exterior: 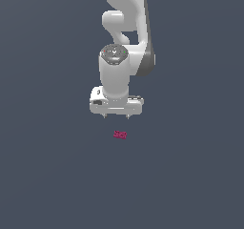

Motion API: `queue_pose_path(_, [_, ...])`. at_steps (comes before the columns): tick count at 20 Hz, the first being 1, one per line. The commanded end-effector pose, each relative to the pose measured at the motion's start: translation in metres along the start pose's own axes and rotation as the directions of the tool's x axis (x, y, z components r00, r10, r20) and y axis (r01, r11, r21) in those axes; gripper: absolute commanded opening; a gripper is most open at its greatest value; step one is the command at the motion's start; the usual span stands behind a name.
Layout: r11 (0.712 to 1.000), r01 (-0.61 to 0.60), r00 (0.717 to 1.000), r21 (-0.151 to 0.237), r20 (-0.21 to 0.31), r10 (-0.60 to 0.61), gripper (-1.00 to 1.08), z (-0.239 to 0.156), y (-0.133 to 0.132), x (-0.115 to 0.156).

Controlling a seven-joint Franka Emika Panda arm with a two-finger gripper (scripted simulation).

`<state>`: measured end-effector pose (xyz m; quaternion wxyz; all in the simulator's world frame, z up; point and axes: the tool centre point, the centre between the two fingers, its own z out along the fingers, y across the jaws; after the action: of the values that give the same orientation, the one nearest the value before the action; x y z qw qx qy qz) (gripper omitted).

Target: Pick up the object and move it to a goal position.

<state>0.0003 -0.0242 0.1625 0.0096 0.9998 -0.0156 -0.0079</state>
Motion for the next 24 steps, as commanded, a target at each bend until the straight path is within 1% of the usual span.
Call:
queue_pose_path(1, [1.000, 0.000, 1.000, 0.000, 0.000, 0.000, 1.00, 0.000, 0.000, 0.000])
queue_pose_path(4, [1.000, 0.008, 1.000, -0.002, -0.006, -0.009, 1.00, -0.002, 0.000, 0.002])
queue_pose_path(11, [0.998, 0.058, 0.997, -0.017, -0.041, -0.059, 1.00, -0.015, -0.003, 0.011])
queue_pose_path(18, [0.998, 0.067, 0.997, -0.018, -0.040, -0.068, 1.00, -0.014, -0.003, 0.011])
queue_pose_path(24, [0.992, 0.123, 0.992, -0.021, -0.037, -0.124, 1.00, -0.009, -0.003, 0.012])
